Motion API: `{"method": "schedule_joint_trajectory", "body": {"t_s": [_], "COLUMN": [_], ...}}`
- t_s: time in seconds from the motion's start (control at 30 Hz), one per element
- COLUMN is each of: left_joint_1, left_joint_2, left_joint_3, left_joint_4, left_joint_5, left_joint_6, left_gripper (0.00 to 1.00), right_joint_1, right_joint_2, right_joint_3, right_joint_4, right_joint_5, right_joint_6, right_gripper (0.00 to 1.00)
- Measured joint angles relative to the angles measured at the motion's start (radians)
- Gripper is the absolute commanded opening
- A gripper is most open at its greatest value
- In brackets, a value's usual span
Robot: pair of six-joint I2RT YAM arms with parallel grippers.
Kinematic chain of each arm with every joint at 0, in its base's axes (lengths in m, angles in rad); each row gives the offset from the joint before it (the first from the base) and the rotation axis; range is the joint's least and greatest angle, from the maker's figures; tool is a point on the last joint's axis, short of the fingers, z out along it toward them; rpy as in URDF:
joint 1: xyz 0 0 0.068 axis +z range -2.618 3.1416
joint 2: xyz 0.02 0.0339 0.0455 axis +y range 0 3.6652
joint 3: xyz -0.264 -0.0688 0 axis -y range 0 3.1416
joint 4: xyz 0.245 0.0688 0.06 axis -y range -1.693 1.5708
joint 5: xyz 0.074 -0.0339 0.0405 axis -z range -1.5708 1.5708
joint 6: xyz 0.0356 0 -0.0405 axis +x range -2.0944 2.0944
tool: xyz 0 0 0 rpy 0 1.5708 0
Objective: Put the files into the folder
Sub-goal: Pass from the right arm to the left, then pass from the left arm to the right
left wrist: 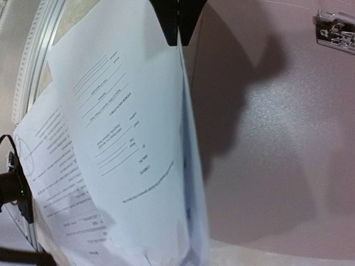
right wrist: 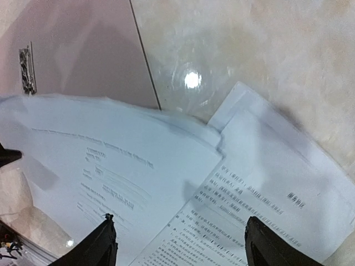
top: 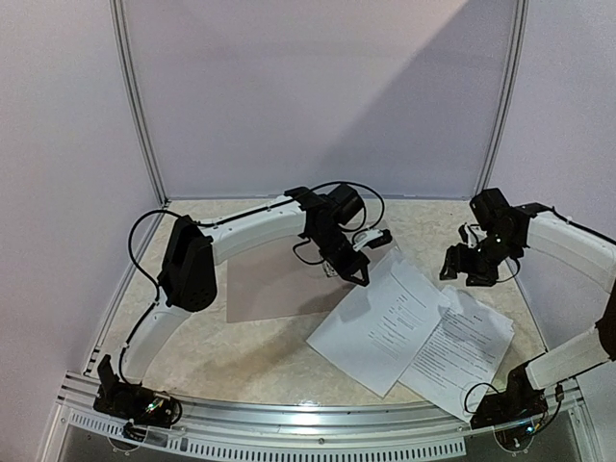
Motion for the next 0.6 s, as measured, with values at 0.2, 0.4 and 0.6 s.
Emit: {"method": "schedule_joint_trajectory", "body": {"t_s": [0.2,0.4,0.6], "left_joint_1": [0.031,0.030,0.031], "left_joint_2": [0.000,0.000,0.000], "left_joint_3": [0.000,0.000,0.000], "left_joint_4": [0.013,0.023,0.027], "left_joint_5": [0.016,0.036,0.050], "left_joint_6": [-0.024,-0.042,-0.050], "left_gripper": [0.00,0.00,0.00], "right_joint_1": [0.001,0.001,0.000], "right_joint_2": [-0.013,0.024,0.089], "right_joint_3": [-0.216,-0.324,-0.380], "right_joint_4": [0.171,0.349,0.570], "right_joint_5": [-0.106,-0.159,-0.234], "right_joint_6": [0.151,0.284,0.385], "right_gripper": [0.79,0.73,0.65]}}
